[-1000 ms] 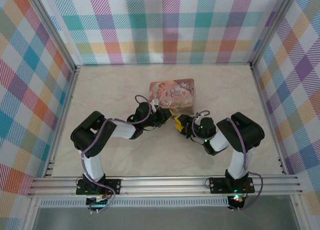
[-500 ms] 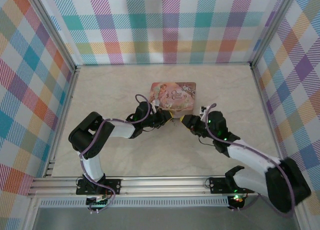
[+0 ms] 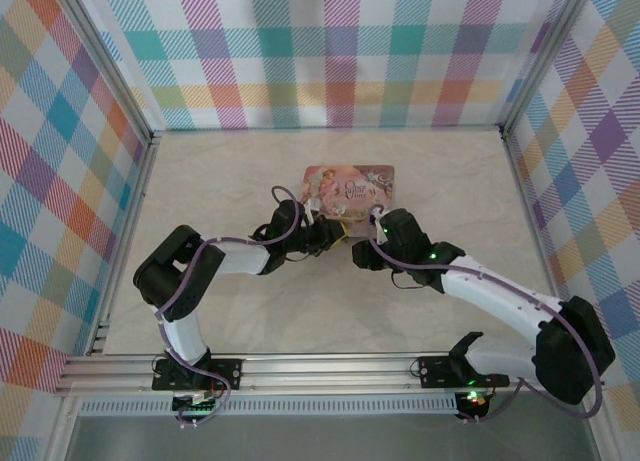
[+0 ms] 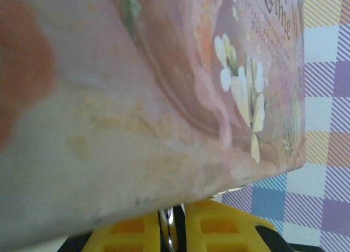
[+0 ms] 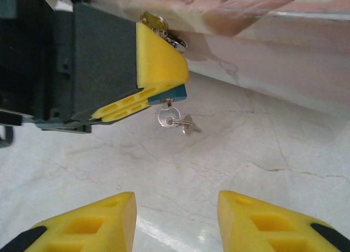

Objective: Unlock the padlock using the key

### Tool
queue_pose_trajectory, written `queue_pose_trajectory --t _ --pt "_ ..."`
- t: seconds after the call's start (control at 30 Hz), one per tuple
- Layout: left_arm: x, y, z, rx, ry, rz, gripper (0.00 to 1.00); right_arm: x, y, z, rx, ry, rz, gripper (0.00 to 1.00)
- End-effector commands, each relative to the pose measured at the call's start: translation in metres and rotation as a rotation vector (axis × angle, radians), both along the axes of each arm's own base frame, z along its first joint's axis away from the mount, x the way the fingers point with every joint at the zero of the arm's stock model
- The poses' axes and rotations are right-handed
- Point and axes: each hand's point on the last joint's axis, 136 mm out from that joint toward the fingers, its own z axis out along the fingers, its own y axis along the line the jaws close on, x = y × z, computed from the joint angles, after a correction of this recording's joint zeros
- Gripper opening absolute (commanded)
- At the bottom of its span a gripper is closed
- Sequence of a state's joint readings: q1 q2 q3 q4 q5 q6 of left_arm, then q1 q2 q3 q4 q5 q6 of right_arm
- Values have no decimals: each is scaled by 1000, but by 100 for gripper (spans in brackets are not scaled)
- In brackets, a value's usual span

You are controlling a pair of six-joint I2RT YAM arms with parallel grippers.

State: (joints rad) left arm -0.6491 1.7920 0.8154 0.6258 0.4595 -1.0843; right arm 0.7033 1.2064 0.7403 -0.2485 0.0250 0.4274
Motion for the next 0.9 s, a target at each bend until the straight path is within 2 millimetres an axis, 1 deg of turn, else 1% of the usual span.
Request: queue_pose_trajectory --t 0.0,0.13,0.27,0.4,0.63,0.8,0.87 --pt "1 -8 43 -91 -54 -36 0 11 6 7 -93 -83 61 44" --pt "0 -9 44 -93 -49 -43 0 21 13 -2 -137 -86 87 44" --pt "0 -9 46 -97 -52 -44 0 27 23 -7 -159 -83 115 44" --pt "-1 -9 46 -101 -50 -46 0 33 27 -11 -188 -85 124 42" --pt "-1 -9 48 -109 -51 -45 0 36 34 -19 -219 -73 150 42" --pt "-1 -10 47 -114 -46 -45 0 38 36 -21 -229 -75 157 37" --pt "-1 -10 49 -119 -49 -47 0 39 36 -22 -242 -73 164 36"
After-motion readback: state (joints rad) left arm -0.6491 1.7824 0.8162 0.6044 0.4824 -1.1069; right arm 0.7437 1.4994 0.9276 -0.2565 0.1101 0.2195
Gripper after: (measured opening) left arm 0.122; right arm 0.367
